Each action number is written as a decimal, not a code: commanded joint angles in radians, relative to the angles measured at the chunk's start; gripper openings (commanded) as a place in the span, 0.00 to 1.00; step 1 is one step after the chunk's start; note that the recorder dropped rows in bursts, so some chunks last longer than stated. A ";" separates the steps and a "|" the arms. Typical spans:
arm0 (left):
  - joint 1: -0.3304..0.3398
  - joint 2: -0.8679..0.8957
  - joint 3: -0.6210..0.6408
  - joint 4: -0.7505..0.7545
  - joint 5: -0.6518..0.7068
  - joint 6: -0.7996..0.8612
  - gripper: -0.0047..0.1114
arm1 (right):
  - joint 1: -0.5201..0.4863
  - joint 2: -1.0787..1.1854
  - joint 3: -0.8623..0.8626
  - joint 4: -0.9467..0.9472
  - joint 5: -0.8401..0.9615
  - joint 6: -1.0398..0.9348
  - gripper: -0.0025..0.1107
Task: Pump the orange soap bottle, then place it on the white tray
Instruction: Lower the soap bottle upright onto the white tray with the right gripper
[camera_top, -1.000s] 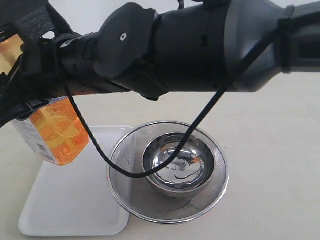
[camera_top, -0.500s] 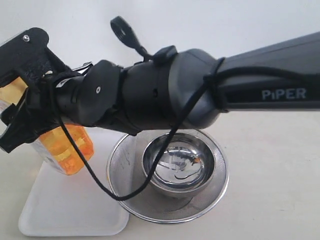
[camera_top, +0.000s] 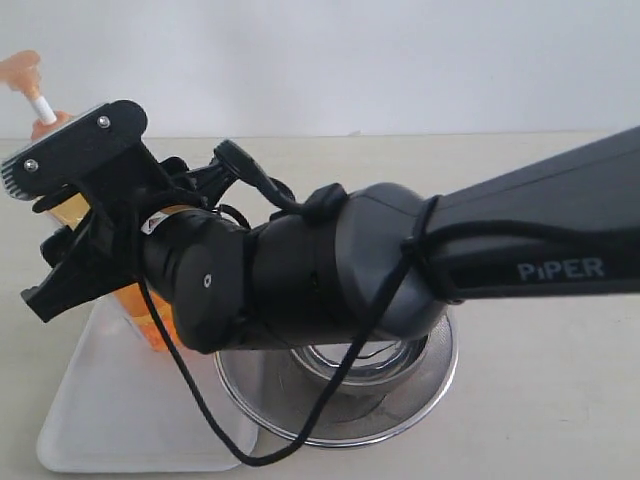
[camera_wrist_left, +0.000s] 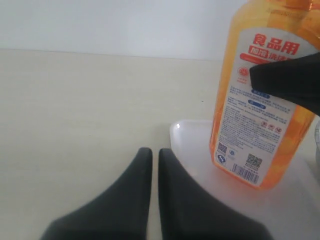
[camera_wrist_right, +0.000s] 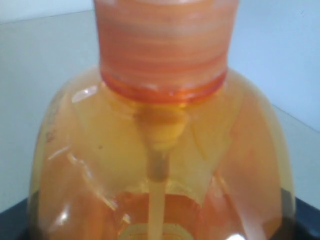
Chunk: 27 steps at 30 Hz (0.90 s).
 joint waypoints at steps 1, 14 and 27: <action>-0.001 -0.002 0.004 0.002 -0.011 -0.009 0.08 | 0.003 -0.043 -0.011 -0.100 -0.120 0.116 0.02; -0.001 -0.002 0.004 0.002 -0.011 -0.009 0.08 | 0.003 -0.043 0.075 -0.152 -0.301 0.259 0.02; -0.001 -0.002 0.004 0.002 -0.011 -0.009 0.08 | 0.003 -0.043 0.095 -0.167 -0.230 0.284 0.02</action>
